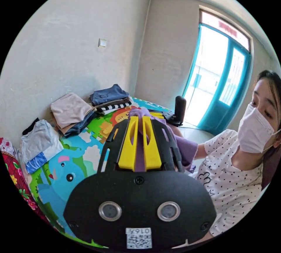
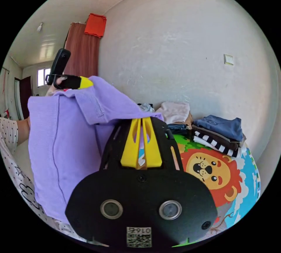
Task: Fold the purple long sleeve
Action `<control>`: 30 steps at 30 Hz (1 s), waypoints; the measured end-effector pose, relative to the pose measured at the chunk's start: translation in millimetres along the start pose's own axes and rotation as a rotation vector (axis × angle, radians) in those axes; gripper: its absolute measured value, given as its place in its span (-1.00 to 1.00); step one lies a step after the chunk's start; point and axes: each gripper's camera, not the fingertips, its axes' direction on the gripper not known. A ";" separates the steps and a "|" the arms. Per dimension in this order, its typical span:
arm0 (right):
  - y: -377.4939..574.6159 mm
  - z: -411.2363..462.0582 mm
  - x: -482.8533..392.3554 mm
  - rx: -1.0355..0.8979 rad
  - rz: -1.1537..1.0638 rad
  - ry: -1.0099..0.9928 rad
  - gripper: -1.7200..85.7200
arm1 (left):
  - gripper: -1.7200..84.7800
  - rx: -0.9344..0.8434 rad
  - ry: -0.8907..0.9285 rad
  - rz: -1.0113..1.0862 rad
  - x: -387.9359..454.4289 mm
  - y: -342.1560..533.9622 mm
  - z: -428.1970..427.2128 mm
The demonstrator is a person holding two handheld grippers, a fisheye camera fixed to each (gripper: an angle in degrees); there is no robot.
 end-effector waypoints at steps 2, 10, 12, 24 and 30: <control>16.9 -8.1 -8.1 -0.042 0.057 0.065 -0.94 | -0.96 -0.015 0.053 -0.128 -2.2 25.5 7.8; 115.7 -27.9 -62.1 -0.275 0.100 0.073 -0.74 | -0.88 -0.031 -0.171 -0.512 -50.3 140.9 -0.3; 142.5 -37.4 -87.5 -0.286 0.084 0.032 -0.70 | -0.85 0.040 -0.153 -0.525 -44.1 169.4 -19.0; 265.4 0.5 -317.9 -0.409 -0.443 0.188 -0.57 | -0.79 0.240 -0.114 -0.633 67.6 299.6 -82.0; 305.0 4.5 -366.5 -0.416 -0.469 0.326 -0.75 | -0.76 0.219 -0.196 -0.499 113.6 284.8 -107.4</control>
